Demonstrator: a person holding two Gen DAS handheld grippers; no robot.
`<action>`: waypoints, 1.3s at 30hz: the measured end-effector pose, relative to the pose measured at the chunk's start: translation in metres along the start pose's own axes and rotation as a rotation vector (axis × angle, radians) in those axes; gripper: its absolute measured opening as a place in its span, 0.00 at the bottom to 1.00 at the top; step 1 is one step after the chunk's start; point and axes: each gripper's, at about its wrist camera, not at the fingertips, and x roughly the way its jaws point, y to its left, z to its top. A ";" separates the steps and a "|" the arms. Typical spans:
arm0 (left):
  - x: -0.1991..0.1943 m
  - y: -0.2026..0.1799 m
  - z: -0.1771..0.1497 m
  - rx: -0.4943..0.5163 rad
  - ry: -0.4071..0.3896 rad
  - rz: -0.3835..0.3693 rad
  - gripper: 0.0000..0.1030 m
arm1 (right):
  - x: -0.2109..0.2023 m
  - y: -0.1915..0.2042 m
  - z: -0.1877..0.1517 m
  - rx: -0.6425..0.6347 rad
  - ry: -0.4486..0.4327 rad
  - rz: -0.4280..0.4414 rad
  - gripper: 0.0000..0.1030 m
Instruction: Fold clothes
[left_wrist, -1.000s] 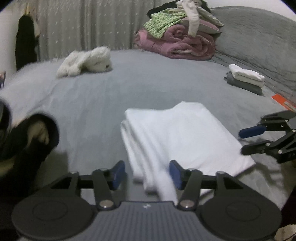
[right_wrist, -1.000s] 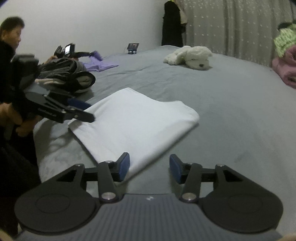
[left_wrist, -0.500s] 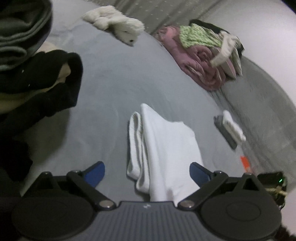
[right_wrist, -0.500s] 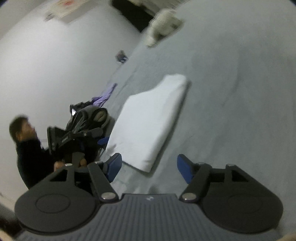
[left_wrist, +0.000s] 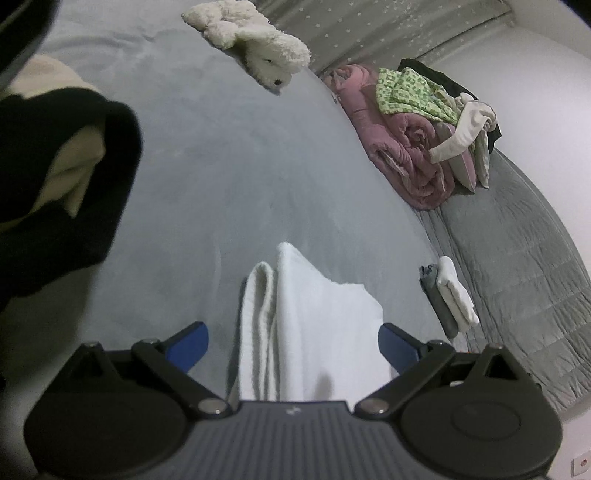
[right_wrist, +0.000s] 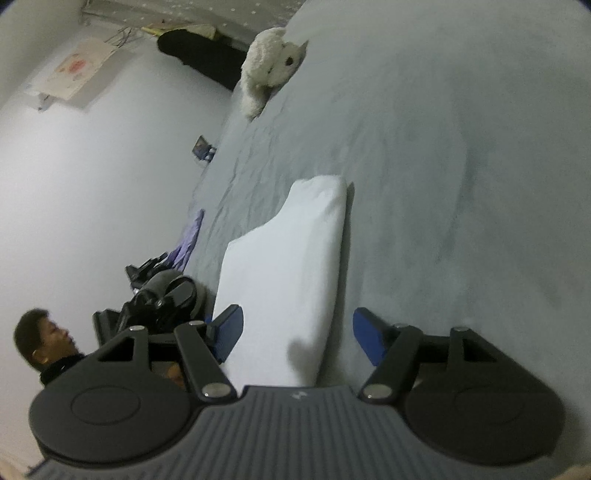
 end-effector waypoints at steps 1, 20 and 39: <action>0.001 -0.001 -0.001 0.002 -0.011 0.006 0.93 | 0.002 0.000 0.001 0.003 -0.010 -0.006 0.68; 0.011 0.003 -0.011 -0.088 -0.202 0.108 0.37 | 0.039 0.010 0.008 -0.163 -0.153 -0.089 0.46; 0.017 -0.050 -0.033 -0.056 -0.439 0.202 0.12 | 0.030 0.049 -0.010 -0.449 -0.309 -0.165 0.20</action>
